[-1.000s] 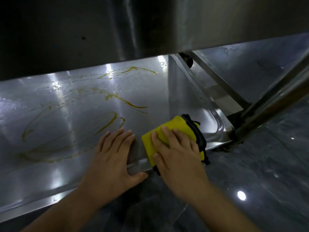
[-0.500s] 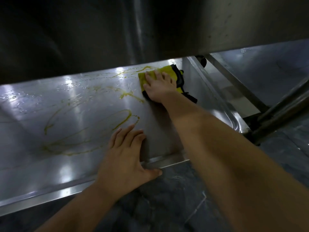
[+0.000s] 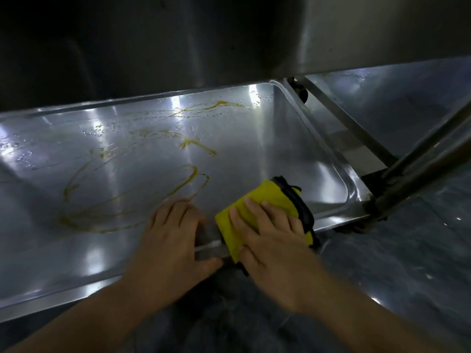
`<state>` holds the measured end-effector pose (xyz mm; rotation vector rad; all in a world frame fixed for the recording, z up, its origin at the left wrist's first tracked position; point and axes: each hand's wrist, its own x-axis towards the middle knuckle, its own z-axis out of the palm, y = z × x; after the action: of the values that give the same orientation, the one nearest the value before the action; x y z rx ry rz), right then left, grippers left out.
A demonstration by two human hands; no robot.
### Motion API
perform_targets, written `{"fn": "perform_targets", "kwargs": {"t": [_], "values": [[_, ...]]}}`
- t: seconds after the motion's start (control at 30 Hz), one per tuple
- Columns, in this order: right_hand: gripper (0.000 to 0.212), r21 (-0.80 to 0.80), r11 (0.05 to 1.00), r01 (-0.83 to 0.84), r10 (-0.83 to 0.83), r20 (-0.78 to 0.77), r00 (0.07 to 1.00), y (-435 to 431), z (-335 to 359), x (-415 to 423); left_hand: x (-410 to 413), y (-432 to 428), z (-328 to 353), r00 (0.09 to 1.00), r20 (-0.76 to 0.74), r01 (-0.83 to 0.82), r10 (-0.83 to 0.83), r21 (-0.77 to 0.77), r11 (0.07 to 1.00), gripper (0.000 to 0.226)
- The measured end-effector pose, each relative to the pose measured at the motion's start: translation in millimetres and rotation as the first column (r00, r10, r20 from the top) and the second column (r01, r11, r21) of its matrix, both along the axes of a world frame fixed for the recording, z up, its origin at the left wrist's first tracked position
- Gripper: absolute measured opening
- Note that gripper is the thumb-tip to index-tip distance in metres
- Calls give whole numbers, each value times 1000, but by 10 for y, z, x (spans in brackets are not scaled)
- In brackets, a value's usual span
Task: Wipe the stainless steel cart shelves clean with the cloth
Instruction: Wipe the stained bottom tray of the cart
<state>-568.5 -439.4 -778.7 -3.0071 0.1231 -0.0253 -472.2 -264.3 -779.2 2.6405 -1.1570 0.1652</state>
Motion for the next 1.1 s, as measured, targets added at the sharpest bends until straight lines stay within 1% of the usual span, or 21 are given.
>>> {"fn": "perform_targets", "kwargs": {"t": [0.07,0.13,0.17,0.23,0.3,0.4,0.47,0.57,0.67,0.73,0.8,0.87,0.93,1.0,1.03,1.1], "values": [[55,20,1000,-19,20,-15,1000,58,46,195,67,251,2,998,6,65,-65,62,996,72],[55,85,996,-37,46,-104,994,71,94,589,143,517,18,994,18,107,-110,134,985,79],[55,107,994,-17,31,-133,991,71,101,829,183,648,25,993,24,111,-117,160,981,80],[55,144,989,40,-18,-149,989,70,121,1322,260,908,36,994,44,89,-98,184,979,82],[56,189,979,77,-54,-123,991,47,118,1776,334,1156,34,995,75,54,-70,199,978,84],[58,181,974,138,-113,-141,983,2,134,2270,414,1429,-2,993,112,20,-46,226,974,92],[60,168,972,165,-140,-153,978,-9,174,2412,422,1507,-37,995,101,-17,-3,200,980,97],[59,131,983,126,-108,-138,985,6,165,2283,394,1499,-51,996,81,-42,29,161,986,99],[56,118,991,65,-54,-95,994,93,124,1812,395,1500,-51,996,84,-39,24,172,984,100],[55,48,998,28,-24,-77,997,198,74,1406,402,1508,-69,996,83,-44,30,179,983,99],[57,-35,999,-5,6,6,1000,343,20,965,397,1498,-84,996,81,-49,35,177,983,98],[60,-5,1000,-10,10,81,997,500,-22,619,388,1485,-86,996,83,-52,39,167,985,98],[58,22,1000,-5,4,56,998,631,-27,438,377,1476,-77,995,89,-62,49,158,985,97],[57,27,999,22,-22,32,999,704,1,428,366,1462,-72,994,93,-70,57,149,986,97],[57,29,999,25,-26,33,999,718,22,485,366,1459,-68,994,93,-74,60,148,986,97],[56,49,999,-9,10,-12,1000,703,80,737,367,1458,-63,994,88,-80,67,160,984,98]]}}
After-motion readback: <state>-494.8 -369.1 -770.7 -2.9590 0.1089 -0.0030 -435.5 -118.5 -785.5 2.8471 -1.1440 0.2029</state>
